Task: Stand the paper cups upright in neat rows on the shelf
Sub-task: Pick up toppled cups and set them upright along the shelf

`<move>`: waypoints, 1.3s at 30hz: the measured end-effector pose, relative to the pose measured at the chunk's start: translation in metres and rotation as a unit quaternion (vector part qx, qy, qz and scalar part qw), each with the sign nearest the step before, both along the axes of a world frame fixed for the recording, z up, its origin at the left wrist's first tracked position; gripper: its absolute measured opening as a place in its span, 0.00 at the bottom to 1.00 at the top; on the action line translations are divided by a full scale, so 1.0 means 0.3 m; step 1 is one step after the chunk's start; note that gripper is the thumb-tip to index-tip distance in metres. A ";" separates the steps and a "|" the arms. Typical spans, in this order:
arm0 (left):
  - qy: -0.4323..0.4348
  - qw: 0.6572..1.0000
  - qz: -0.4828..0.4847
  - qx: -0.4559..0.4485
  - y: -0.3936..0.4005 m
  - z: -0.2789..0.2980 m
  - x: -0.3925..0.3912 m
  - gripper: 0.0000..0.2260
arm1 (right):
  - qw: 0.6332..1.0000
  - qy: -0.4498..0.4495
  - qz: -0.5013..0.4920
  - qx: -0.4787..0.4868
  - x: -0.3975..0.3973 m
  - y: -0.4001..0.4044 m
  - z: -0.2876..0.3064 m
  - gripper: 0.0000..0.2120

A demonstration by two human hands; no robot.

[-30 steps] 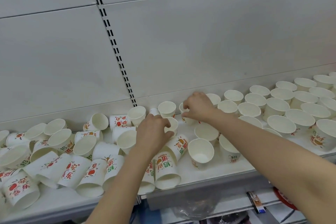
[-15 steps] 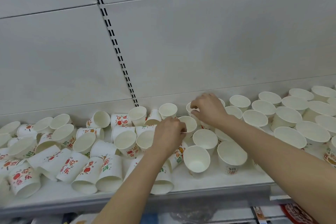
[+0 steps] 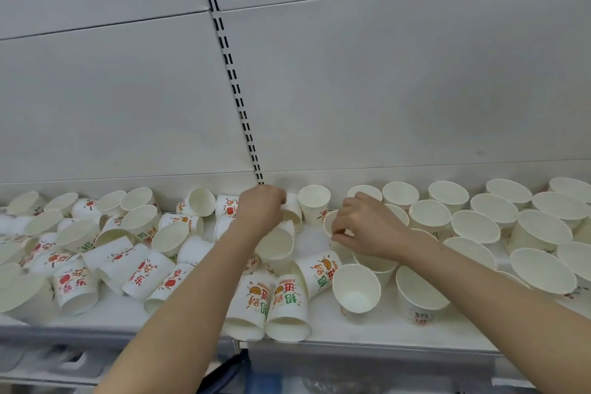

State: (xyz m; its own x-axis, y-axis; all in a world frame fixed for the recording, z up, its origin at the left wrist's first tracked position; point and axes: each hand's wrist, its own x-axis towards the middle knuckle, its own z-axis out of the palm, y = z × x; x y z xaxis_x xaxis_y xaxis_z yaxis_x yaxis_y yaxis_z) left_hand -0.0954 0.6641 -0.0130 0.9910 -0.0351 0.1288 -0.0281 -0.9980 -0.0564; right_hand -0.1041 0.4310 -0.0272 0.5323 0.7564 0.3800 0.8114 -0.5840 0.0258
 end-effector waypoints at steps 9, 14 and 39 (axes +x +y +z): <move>-0.021 0.987 -0.080 0.140 -0.009 0.008 0.047 0.06 | 0.993 0.021 -0.109 0.051 0.082 0.100 0.087 0.05; -0.068 0.991 -0.083 0.085 0.050 0.010 0.076 0.02 | 0.978 0.081 -0.192 -0.029 0.142 0.216 0.056 0.07; -0.061 0.987 0.103 -0.103 0.366 0.041 0.084 0.07 | 0.990 0.038 -0.102 0.090 0.106 0.371 0.035 0.07</move>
